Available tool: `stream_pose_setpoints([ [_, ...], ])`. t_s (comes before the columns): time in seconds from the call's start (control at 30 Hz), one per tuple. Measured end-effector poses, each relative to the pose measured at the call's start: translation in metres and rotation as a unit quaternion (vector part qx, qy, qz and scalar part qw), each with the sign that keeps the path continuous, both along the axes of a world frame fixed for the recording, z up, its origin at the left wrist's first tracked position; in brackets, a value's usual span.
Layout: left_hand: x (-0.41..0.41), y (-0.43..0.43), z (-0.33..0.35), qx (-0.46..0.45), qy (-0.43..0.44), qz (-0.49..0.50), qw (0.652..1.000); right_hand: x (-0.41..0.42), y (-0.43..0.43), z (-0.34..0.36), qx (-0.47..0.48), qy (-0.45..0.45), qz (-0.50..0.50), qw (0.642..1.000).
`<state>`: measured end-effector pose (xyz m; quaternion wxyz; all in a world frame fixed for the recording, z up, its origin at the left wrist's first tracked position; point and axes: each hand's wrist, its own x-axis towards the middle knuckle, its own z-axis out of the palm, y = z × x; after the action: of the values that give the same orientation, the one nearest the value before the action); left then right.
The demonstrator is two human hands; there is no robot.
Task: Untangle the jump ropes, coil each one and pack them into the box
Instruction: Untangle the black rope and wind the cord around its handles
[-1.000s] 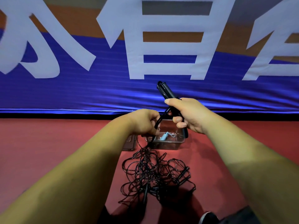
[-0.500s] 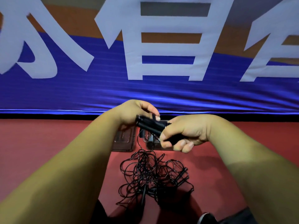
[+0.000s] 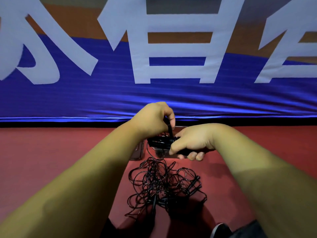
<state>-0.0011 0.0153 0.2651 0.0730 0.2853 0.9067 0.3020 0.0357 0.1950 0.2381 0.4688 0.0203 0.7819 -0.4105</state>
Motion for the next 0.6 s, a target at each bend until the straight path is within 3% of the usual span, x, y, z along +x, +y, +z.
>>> stream_pose_setpoints([
  [0.23, -0.005, 0.002, -0.006, -0.057, 0.056, -0.045, 0.996, -0.008, 0.003, -0.01, 0.151, 0.131, -0.059, 0.978],
  [0.43, -0.006, 0.006, -0.012, -0.07, -0.017, 0.035, 0.997, -0.016, 0.003, -0.01, 0.191, 0.214, -0.123, 0.95],
  [0.6, -0.005, 0.007, -0.014, -0.087, -0.023, 0.048, 0.995, -0.019, -0.003, -0.011, 0.244, 0.292, -0.108, 0.918],
])
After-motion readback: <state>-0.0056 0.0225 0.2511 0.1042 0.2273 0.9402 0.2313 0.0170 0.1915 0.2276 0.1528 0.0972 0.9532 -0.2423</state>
